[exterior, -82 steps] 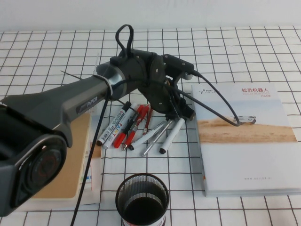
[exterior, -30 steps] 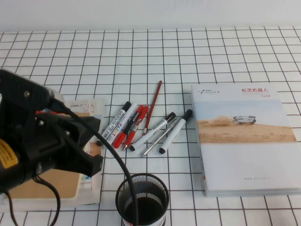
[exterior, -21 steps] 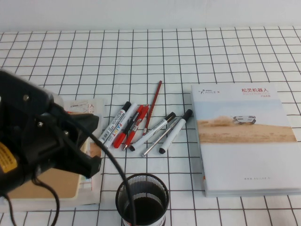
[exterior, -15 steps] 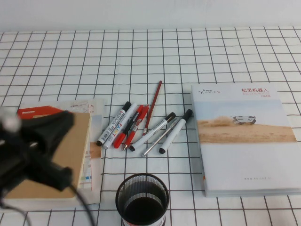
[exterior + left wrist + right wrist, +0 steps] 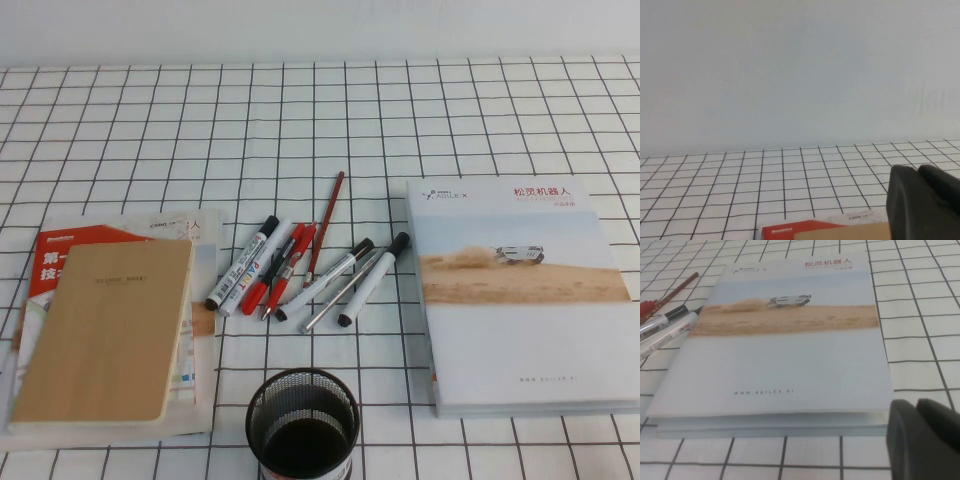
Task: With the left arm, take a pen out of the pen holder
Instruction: 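Take a marker out of the pen holder and lay it on the table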
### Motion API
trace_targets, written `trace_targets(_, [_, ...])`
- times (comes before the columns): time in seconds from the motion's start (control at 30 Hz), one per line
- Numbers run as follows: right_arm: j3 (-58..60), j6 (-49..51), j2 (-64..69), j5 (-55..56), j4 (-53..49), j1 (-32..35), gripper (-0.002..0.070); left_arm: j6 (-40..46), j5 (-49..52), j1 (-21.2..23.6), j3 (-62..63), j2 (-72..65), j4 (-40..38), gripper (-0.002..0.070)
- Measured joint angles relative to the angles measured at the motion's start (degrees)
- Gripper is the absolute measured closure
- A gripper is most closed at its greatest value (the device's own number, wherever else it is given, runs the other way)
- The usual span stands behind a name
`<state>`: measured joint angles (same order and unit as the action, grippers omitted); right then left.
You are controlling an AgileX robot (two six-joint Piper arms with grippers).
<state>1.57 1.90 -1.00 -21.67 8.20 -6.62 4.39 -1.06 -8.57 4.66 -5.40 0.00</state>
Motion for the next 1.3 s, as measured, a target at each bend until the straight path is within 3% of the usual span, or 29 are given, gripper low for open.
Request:
trace_targets(0.4, [0.0,0.0,0.0,0.0,0.0,0.0,0.0691,0.0,1.06,1.78,-6.01,5.84,-1.77,0.0678])
trace_targets(0.93, [0.0,0.0,0.0,0.0,0.0,0.0,0.0691,0.03,21.83,5.32,-6.06,5.84,-1.09,0.0678])
trace_targets(1.3, [0.0,0.0,0.0,0.0,0.0,0.0,0.0691,0.03,22.71,5.32,-6.06,5.84,-0.91,0.0678])
